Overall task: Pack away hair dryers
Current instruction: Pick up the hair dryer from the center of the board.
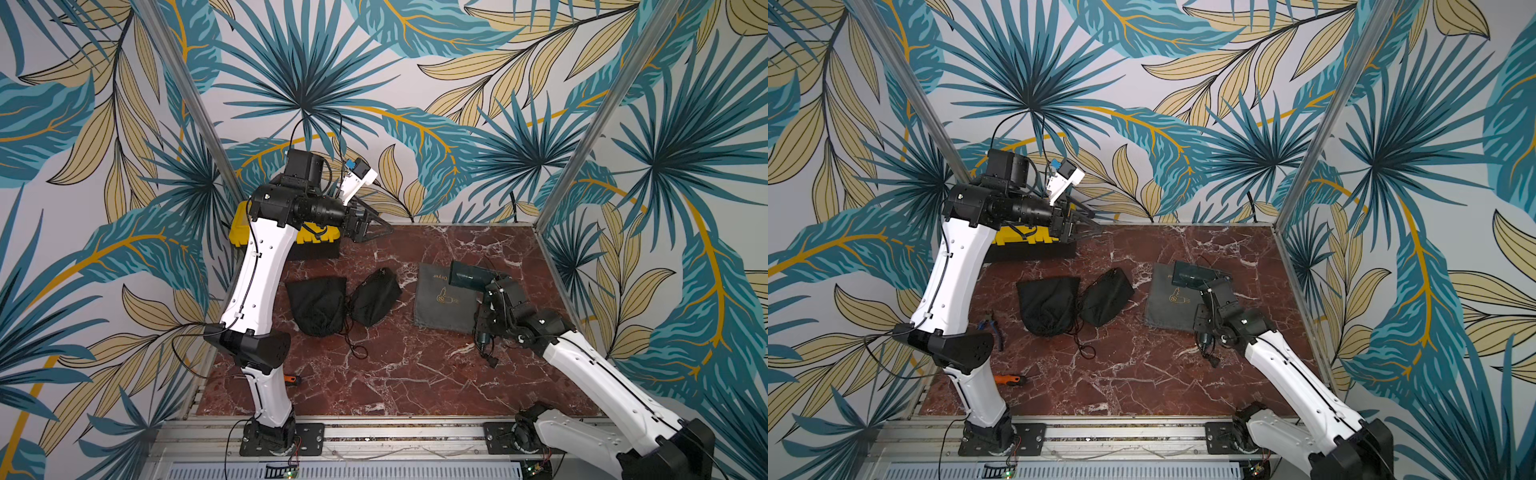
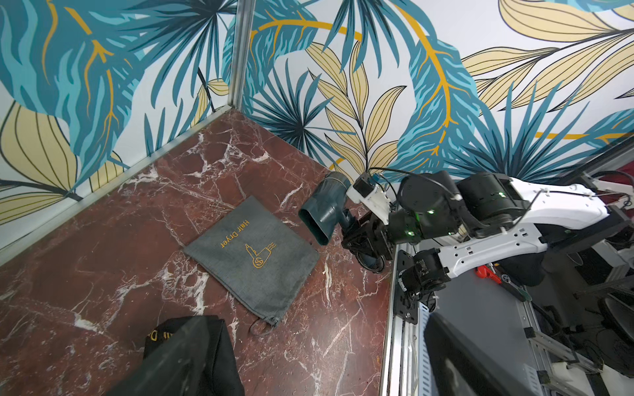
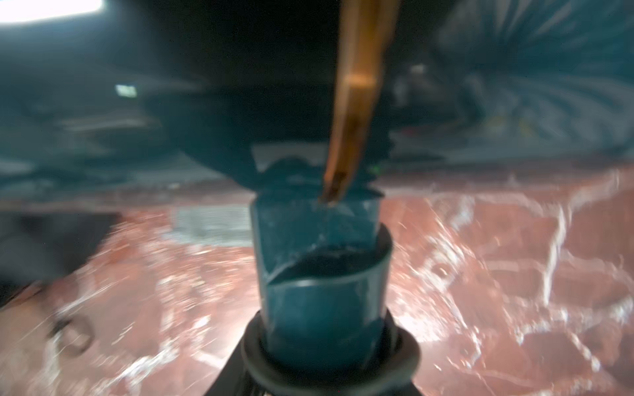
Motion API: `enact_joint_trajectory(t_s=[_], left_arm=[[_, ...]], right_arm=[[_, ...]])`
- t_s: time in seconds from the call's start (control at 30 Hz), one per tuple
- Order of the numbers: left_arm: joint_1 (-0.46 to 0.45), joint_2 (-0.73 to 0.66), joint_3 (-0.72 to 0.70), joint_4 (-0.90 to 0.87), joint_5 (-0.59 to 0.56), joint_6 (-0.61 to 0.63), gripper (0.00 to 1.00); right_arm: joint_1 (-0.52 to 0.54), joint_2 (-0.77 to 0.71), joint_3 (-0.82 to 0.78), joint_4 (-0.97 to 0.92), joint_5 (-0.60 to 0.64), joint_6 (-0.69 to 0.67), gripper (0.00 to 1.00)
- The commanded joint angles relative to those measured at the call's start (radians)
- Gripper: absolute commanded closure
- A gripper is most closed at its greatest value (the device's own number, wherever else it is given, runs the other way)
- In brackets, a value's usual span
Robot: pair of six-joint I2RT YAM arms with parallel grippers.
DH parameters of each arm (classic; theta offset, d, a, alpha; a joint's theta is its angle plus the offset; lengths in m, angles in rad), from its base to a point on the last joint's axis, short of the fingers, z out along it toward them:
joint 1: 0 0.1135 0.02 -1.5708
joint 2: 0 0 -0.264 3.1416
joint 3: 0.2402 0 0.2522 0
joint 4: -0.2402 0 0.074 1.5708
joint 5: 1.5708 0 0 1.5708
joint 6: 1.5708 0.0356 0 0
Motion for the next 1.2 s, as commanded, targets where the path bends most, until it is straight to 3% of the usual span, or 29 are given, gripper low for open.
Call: enact_joint_trajectory(t_s=[0.0, 0.2, 0.33, 0.43, 0.73, 0.83, 1.17], left_arm=[[0.002, 0.027, 0.061, 0.007, 0.086, -0.032, 0.01], [0.005, 0.003, 0.034, 0.006, 0.142, 0.008, 0.01], [0.005, -0.072, -0.085, 0.007, 0.118, 0.092, 0.00], [0.005, -0.120, -0.170, -0.002, 0.133, 0.123, 0.00], [-0.016, -0.206, -0.397, -0.154, 0.127, 0.311, 0.00], [-0.065, -0.231, -0.469, -0.165, 0.051, 0.369, 0.01], [-0.099, -0.209, -0.454, -0.185, 0.055, 0.410, 0.00]], right_arm=[[0.111, -0.022, 0.087, -0.003, 0.122, -0.081, 1.00], [0.352, 0.056, 0.248, -0.038, 0.319, -0.168, 1.00], [0.500, 0.150, 0.355, -0.100, 0.506, -0.227, 1.00], [0.565, 0.205, 0.407, -0.118, 0.580, -0.260, 1.00], [0.638, 0.255, 0.463, -0.101, 0.643, -0.323, 1.00], [0.651, 0.278, 0.478, -0.095, 0.643, -0.339, 1.00], [0.687, 0.311, 0.509, -0.095, 0.676, -0.373, 1.00]])
